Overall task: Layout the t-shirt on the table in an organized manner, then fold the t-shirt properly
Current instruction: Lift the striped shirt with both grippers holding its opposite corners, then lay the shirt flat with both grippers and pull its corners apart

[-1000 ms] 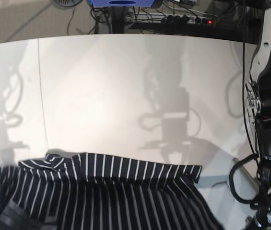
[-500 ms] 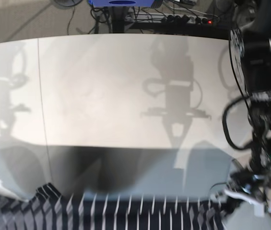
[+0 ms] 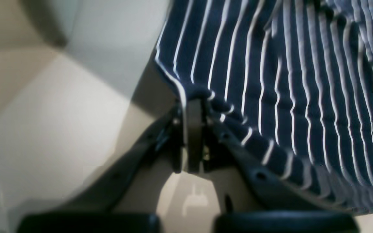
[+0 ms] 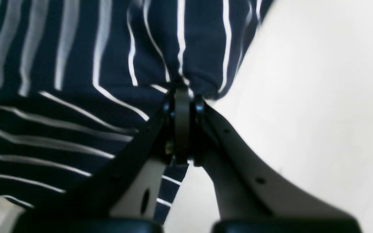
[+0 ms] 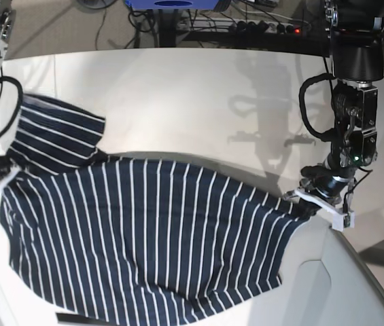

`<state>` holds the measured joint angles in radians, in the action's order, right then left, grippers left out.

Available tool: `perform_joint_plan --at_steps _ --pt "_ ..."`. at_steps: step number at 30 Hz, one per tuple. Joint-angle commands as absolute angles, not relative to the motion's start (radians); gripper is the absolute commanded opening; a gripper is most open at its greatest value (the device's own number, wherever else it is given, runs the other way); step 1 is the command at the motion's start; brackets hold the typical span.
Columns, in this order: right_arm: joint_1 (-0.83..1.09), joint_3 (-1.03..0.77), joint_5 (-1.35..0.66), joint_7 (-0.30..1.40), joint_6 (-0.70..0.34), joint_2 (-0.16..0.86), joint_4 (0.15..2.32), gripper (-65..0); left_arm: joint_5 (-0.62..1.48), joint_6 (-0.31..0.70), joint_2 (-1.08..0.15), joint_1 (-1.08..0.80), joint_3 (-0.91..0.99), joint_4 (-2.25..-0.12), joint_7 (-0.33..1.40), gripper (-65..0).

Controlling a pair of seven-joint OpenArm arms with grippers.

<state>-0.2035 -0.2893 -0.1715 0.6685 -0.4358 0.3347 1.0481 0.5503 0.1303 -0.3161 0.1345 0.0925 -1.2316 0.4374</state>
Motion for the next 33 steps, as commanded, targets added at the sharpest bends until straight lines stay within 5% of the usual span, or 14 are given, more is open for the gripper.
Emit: perform_joint_plan --at_steps 1,13,25,27,31,33 --pt "-0.225 -0.294 -0.177 0.647 -0.437 0.349 1.055 -65.0 0.555 0.128 -0.331 0.13 0.097 -1.242 0.423 -65.0" --pt "-0.108 -0.294 -0.177 0.644 -0.438 0.354 1.063 -65.0 0.228 0.128 -0.252 0.038 0.107 -1.245 0.424 -65.0" --pt "-0.147 -0.289 -0.151 0.608 -0.437 0.377 1.053 -64.2 0.211 0.128 -0.257 0.038 0.105 -1.251 0.429 -65.0" --pt "-0.165 -0.292 -0.113 0.628 -0.437 0.378 1.053 -58.1 0.211 0.128 -0.255 0.019 0.105 -1.251 0.429 -65.0" --pt "-0.18 -0.294 -0.068 0.667 -0.437 0.378 1.064 -31.4 0.211 0.125 -0.257 -0.025 0.107 -1.29 0.43 -65.0" --pt "-0.18 -0.308 -0.07 0.665 -0.437 0.381 1.073 -19.2 0.211 0.125 -0.259 -0.053 0.108 -1.323 0.43 -49.2"
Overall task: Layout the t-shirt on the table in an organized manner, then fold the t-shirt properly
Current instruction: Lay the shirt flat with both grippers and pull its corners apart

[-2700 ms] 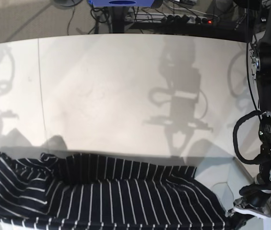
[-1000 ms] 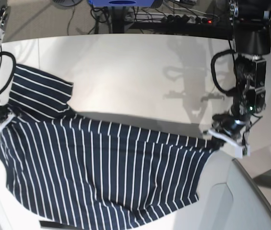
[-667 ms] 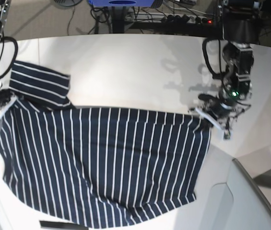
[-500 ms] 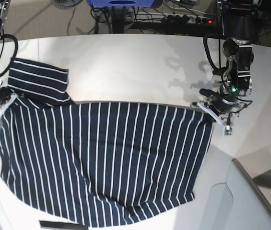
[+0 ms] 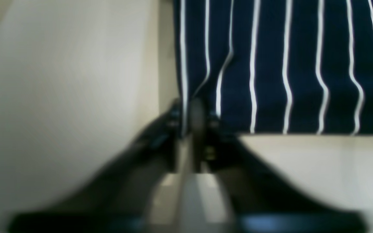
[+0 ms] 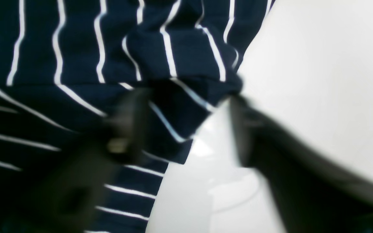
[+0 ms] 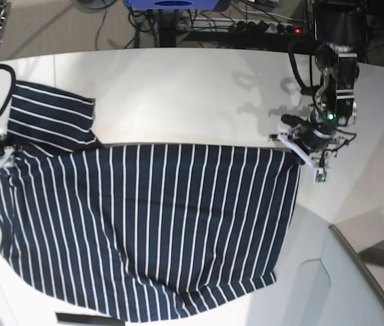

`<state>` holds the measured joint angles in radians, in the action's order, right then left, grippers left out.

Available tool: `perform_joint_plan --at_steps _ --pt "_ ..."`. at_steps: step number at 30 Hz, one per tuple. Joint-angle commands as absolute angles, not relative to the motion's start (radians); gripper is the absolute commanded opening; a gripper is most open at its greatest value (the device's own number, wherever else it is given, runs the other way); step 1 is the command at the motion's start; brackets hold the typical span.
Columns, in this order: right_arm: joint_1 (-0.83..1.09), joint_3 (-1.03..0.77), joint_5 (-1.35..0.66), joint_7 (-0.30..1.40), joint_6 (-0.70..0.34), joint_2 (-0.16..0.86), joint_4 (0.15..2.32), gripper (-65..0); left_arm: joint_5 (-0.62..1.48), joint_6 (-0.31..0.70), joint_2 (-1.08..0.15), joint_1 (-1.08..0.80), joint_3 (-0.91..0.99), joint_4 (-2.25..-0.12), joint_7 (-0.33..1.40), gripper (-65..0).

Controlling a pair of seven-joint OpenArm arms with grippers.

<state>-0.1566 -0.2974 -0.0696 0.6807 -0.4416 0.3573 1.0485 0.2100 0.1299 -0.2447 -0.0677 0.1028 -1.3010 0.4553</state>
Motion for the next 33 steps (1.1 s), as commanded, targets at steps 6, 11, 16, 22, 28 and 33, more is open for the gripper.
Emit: perform_joint_plan --at_steps 6,11,16,22,28,33 --pt "-0.097 -0.443 -0.07 0.673 -0.438 0.348 1.277 -11.6 0.211 0.125 -0.249 -0.136 0.275 -1.458 0.43 -4.6" --pt "0.044 -0.455 -0.07 0.745 -0.438 0.295 1.515 -11.4 0.22 0.125 -0.246 -0.14 0.421 -1.566 0.43 -1.2" --pt "0.122 -0.449 -0.07 0.734 -0.438 0.199 1.552 -23.6 0.219 0.13 -0.171 -0.131 0.409 -1.604 0.432 -9.1" --pt "0.11 -0.447 -0.07 0.728 -0.438 0.136 1.448 -65.0 0.211 0.13 -0.147 -0.053 0.217 -1.463 0.421 -65.0" --pt "0.084 -0.453 -0.07 0.727 -0.438 0.133 1.339 -64.5 0.209 0.13 -0.151 0.041 0.108 -1.239 0.369 -65.0" --pt "0.107 -0.455 -0.07 0.734 -0.438 0.133 1.316 -64.8 0.134 0.128 -0.153 0.038 0.11 -1.159 0.314 -65.0"
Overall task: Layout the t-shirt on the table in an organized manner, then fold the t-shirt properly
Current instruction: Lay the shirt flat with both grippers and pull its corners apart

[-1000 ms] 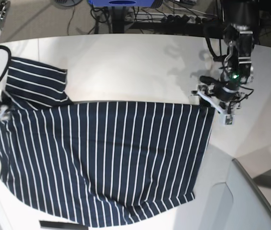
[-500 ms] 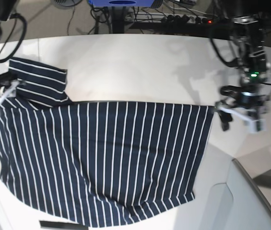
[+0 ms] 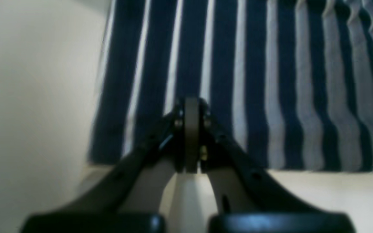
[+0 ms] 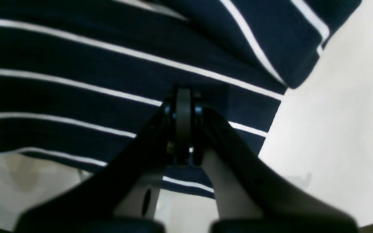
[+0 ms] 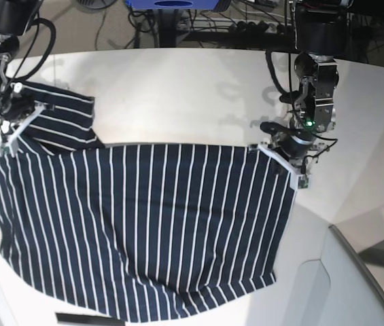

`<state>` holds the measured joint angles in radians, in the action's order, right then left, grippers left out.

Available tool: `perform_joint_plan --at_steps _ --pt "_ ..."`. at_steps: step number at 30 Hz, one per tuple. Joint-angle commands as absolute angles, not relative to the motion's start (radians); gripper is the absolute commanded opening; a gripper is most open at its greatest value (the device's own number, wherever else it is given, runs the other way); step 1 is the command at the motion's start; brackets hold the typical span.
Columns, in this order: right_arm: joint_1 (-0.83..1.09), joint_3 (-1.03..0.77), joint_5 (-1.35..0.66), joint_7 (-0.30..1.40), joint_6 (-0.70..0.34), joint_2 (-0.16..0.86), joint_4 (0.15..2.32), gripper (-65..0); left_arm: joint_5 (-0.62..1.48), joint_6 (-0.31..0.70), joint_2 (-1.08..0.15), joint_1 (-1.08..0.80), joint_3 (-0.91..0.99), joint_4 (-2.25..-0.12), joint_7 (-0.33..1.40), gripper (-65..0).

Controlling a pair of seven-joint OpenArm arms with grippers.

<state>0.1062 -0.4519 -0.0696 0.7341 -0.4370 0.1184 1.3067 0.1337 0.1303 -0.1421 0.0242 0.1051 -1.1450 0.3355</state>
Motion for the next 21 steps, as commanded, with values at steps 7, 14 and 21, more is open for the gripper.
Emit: perform_joint_plan --at_steps 7,14,21 --pt "0.185 -0.455 -0.068 0.734 -0.438 0.134 1.32 -64.8 0.013 0.127 -0.145 -0.093 0.114 -1.207 0.308 -65.0" --pt "0.26 -0.455 -0.067 0.734 -0.438 0.137 1.351 -64.8 0.007 0.125 -0.153 -0.162 0.139 -1.293 0.308 -65.0" --pt "0.312 -0.455 -0.067 0.828 -0.438 0.134 1.481 -64.8 0.004 0.125 -0.151 -0.199 0.22 -1.374 0.315 -65.0"
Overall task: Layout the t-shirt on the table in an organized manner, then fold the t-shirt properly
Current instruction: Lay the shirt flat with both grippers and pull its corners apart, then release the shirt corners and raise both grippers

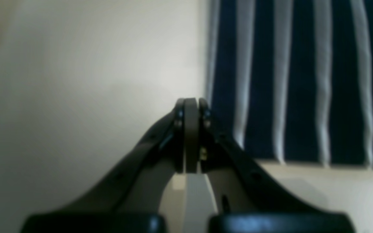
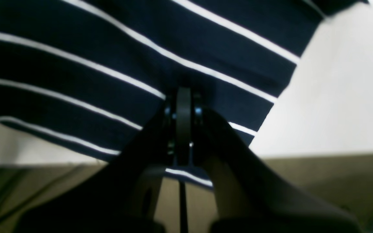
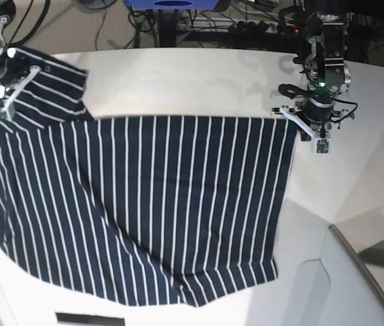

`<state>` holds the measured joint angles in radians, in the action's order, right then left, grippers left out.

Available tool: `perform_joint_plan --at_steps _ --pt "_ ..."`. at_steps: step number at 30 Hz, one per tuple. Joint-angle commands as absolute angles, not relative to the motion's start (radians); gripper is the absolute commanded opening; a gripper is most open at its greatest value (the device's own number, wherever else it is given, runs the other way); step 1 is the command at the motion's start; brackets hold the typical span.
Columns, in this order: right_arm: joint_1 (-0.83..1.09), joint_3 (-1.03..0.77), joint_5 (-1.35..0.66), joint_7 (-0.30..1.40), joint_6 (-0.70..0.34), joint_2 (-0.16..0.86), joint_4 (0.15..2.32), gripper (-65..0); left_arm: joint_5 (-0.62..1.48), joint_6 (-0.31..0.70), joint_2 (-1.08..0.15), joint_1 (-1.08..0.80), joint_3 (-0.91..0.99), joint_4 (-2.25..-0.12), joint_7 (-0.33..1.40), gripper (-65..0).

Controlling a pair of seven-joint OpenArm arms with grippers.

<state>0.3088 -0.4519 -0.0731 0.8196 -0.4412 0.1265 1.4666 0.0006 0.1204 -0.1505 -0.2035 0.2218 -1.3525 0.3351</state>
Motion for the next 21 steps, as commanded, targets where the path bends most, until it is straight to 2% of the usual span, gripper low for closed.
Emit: perform_joint_plan --at_steps 1,9,16,18,21 --pt "0.314 -0.455 -0.067 0.837 -0.438 0.134 1.486 -64.8 0.004 0.125 -0.151 -0.2 0.22 -1.382 0.315 -65.0" --pt "0.314 -0.455 -0.067 0.846 -0.438 0.134 1.544 -64.8 0.01 0.125 -0.148 -0.226 0.22 -1.403 0.315 -65.0" --pt "0.306 -0.509 -0.07 0.855 -0.438 0.13 1.773 -63.6 0.024 0.125 -0.119 -0.26 0.308 -1.607 0.378 -65.0" --pt "0.303 -0.564 -0.074 0.854 -0.438 0.11 1.797 -58.2 0.079 0.131 -0.099 -0.26 0.384 -1.673 0.447 -65.0" --pt "0.28 -0.696 -0.147 0.854 -0.44 0.087 1.784 -39.3 0.26 0.177 -0.101 -0.26 0.504 -1.699 0.552 -65.0"
